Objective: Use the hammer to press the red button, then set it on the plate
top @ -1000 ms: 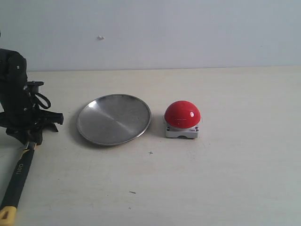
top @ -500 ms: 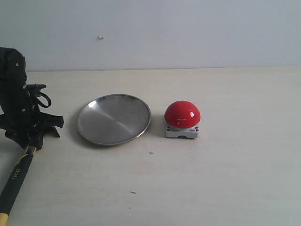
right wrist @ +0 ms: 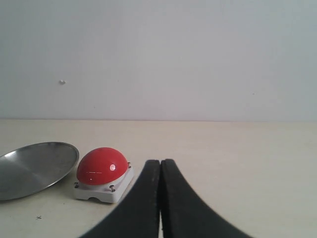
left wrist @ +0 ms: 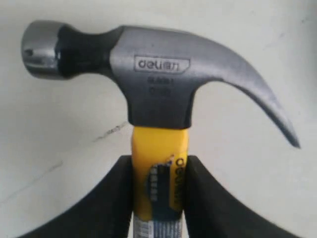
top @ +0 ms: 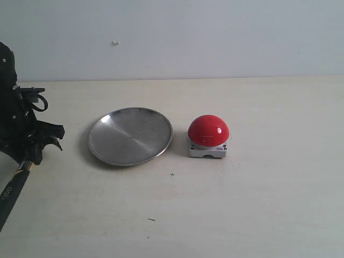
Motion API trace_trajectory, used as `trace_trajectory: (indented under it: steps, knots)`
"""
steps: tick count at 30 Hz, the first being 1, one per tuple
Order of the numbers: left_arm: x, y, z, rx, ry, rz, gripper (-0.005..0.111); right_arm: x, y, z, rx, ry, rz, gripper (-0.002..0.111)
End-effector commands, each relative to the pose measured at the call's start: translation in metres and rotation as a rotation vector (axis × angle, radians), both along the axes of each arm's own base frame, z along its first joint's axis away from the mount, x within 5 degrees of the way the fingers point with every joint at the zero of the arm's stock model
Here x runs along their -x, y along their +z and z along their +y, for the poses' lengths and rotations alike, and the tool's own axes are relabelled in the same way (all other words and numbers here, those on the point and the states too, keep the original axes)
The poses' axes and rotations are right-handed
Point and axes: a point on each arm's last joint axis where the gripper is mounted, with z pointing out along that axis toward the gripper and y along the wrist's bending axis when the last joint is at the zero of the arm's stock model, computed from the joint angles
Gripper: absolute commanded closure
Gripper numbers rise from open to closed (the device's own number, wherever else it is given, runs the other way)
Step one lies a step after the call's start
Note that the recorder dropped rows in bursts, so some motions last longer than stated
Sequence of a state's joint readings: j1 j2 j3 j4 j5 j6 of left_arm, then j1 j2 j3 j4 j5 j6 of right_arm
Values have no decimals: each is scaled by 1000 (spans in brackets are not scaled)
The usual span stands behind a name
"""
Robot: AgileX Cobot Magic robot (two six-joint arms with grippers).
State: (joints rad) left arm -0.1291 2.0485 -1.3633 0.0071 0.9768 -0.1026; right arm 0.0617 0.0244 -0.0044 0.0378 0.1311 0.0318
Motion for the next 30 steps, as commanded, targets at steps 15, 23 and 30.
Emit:
trace_trajectory:
  steps: [15, 23, 30]
  knots:
    - [5, 38, 3, 268, -43, -62, 107, 0, -1, 0, 3, -6, -1, 108]
    - [10, 49, 7, 389, -75, -111, 107, 0, -1, 0, 3, -6, -1, 108]
    - [15, 43, 6, 403, -77, -105, 107, 0, -1, 0, 3, -6, -1, 108]
